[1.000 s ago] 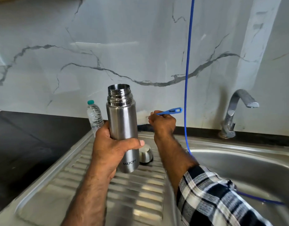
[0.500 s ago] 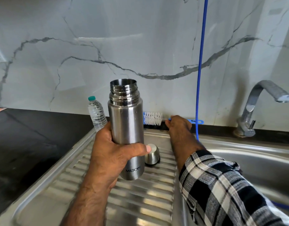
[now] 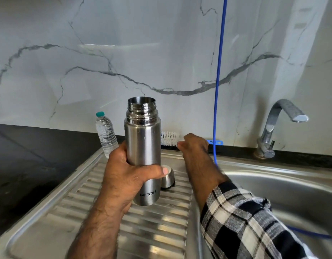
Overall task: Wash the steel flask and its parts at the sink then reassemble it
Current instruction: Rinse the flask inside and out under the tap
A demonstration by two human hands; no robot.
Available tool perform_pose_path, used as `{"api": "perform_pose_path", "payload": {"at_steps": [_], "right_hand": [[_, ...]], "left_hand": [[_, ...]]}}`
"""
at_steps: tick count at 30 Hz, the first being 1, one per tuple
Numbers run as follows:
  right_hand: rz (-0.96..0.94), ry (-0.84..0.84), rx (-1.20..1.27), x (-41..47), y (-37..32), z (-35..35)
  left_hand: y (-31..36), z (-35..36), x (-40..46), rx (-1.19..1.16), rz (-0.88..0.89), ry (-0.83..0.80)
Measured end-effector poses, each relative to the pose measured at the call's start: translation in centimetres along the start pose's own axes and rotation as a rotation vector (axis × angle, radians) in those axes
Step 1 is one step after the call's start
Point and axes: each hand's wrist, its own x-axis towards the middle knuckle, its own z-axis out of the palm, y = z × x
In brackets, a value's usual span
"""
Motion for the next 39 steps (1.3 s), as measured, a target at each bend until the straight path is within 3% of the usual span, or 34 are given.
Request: {"api": "perform_pose_path", "payload": {"at_steps": [2, 5, 8, 11, 15, 18, 22, 29, 32, 36, 39], "right_hand": [[-0.016, 0.014, 0.072, -0.1, -0.8, 0.0], [-0.062, -0.019, -0.187, -2.7, -3.1, -0.6], [-0.327, 0.019, -0.136, -9.2, -6.1, -3.1], [-0.605, -0.173, -0.215, -14.8, -7.7, -7.1], [-0.706, -0.294, -0.631, -18.2, -8.1, -11.3], [-0.67, -0.269, -0.668, -19.6, -8.3, -13.3], [-0.601, -0.315, -0.488, -20.6, -9.1, -16.3], [-0.642, -0.099, -0.439, -19.2, -8.5, -21.5], [-0.596, 0.023, -0.496, -17.2, -7.2, -24.0], [-0.488, 0.12, -0.753, -14.3, -5.4, -26.8], [-0.363, 0.153, -0.995, -13.1, -3.7, -27.9]], "left_hand": [[0.3, -0.1, -0.4, -0.008, 0.003, 0.001], [0.5, 0.0, -1.0, -0.02, -0.016, -0.003], [0.9, 0.8, -2.5, -0.003, -0.035, -0.036], [0.8, 2.8, -4.3, -0.001, -0.046, -0.098], [1.7, 6.3, -7.5, -0.011, -0.047, -0.175], [2.5, 8.7, -9.1, -0.001, -0.052, -0.239], [3.5, 11.8, -10.1, 0.024, -0.038, -0.324], [2.1, 14.9, -7.9, 0.03, -0.065, -0.644], [0.1, 16.2, -5.8, -0.048, -0.145, -0.551], [-3.3, 19.1, -4.7, 0.057, -0.245, -0.319], [-6.0, 20.4, -4.8, 0.151, -0.249, -0.305]]}}
